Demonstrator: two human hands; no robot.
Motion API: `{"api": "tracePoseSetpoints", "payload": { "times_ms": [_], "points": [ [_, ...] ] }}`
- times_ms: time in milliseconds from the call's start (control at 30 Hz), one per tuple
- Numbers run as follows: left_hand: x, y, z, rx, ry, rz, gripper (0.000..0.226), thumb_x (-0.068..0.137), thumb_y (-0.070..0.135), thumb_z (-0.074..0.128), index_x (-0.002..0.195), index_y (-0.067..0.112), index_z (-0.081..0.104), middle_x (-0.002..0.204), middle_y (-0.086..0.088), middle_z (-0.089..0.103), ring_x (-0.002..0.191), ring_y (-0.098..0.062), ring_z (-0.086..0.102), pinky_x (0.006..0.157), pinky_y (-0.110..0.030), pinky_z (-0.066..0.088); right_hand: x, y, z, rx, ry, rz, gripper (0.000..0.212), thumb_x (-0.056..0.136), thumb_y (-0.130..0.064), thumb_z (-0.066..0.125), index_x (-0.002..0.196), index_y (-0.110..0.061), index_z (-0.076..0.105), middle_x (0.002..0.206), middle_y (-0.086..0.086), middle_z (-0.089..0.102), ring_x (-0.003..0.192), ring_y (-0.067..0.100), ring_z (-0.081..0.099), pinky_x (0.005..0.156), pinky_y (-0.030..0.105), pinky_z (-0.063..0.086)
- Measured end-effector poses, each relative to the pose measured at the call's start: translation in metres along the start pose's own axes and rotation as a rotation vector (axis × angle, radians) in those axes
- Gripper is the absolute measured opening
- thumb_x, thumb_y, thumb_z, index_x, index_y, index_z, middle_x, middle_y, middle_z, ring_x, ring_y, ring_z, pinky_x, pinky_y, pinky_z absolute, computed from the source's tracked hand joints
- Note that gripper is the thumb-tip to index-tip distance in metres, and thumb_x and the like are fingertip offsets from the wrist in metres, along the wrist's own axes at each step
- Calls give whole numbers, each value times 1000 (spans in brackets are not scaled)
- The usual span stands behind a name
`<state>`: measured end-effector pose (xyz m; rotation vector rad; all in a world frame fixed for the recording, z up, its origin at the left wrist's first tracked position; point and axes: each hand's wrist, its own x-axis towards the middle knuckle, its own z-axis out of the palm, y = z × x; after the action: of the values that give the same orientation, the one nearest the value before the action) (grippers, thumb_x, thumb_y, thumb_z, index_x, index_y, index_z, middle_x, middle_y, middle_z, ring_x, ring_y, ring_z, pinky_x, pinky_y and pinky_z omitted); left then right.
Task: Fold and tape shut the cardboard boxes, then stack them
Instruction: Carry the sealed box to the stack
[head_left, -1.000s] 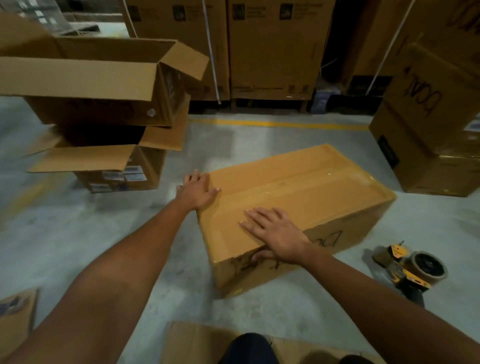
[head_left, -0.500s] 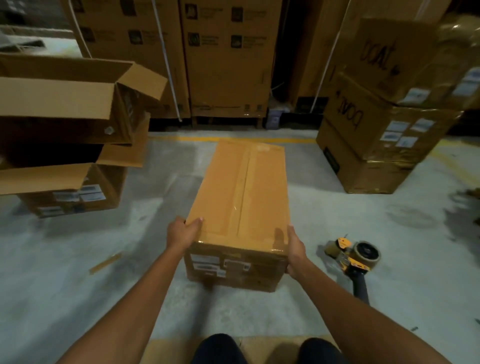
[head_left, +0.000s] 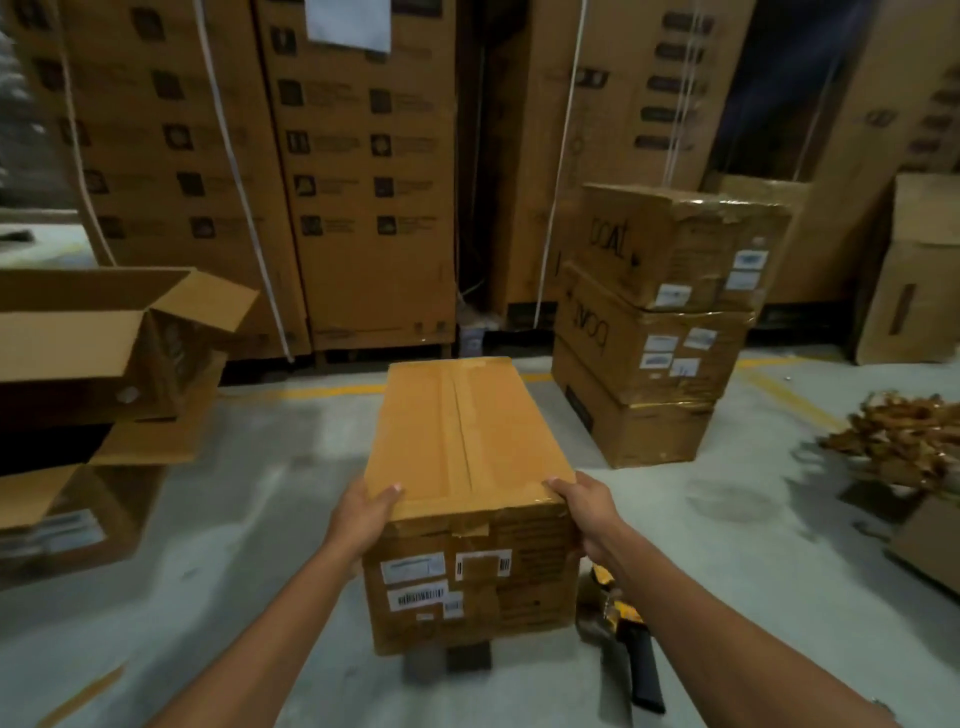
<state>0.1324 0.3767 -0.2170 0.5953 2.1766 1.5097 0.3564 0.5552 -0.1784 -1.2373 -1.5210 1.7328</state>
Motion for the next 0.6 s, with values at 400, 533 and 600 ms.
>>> {"api": "tracePoseSetpoints", "payload": {
  "times_ms": [400,533,600],
  "points": [
    [198,69,177,-300,-49,79,38,101,27,56,138,17,55,124,-6,65,111,-25,62,92,-38,48,254,-83,-73,-68,179,-309,67,86,-30,77,146,-19,48,134,4,57,123,26,54,106,49,48],
    [284,67,239,-302,-79,87,42,103,25,52,144,17,46,130,-3,59,118,-25,56,94,-37,44,354,-73,-84,-49,200,-318,63,90,-27,74,146,-21,47,132,3,51,124,25,51,106,49,48],
    [319,48,264,-260,-102,93,47,104,27,50,149,19,39,137,-2,54,125,-24,52,100,-38,43,398,-59,-84,-60,194,-303,62,90,-29,74,145,-24,48,132,2,51,120,25,53,103,49,50]
  ]
}}
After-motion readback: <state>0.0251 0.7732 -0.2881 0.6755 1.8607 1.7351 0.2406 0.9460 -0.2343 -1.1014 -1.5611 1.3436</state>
